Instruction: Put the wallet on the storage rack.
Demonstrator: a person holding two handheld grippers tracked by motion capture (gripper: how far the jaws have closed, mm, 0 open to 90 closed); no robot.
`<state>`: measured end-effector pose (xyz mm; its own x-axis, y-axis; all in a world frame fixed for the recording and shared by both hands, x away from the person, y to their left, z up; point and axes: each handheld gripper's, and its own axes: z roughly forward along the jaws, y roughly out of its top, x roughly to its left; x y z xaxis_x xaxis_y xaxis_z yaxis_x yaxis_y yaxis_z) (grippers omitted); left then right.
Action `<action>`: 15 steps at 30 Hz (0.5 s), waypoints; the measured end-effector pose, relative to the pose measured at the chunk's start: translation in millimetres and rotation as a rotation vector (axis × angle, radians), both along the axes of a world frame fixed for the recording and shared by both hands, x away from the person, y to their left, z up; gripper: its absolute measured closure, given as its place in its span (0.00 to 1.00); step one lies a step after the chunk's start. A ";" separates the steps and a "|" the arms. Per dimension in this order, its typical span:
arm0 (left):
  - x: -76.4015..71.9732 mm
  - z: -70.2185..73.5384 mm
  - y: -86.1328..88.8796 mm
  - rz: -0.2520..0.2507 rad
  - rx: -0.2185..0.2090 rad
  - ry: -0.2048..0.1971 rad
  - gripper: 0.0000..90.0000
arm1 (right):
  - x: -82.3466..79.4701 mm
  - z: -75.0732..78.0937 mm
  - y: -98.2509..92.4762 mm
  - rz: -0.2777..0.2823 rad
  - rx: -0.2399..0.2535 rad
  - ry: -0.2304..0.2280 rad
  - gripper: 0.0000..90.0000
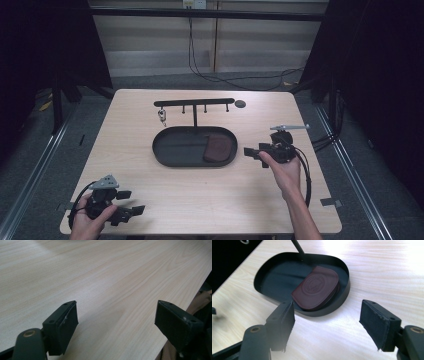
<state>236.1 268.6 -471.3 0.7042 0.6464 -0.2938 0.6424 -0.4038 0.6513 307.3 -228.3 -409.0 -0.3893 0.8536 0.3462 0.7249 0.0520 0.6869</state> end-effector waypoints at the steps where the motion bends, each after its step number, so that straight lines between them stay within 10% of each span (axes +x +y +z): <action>1: 0.1 -0.2 -0.3 0.000 0.000 0.001 0.20 | -4.4 -1.8 -2.9 0.000 0.012 -0.002 0.31; 15: -0.1 0.0 -0.9 0.011 -0.011 0.000 0.20 | -55.5 -16.5 -14.6 0.017 -0.007 -0.022 0.30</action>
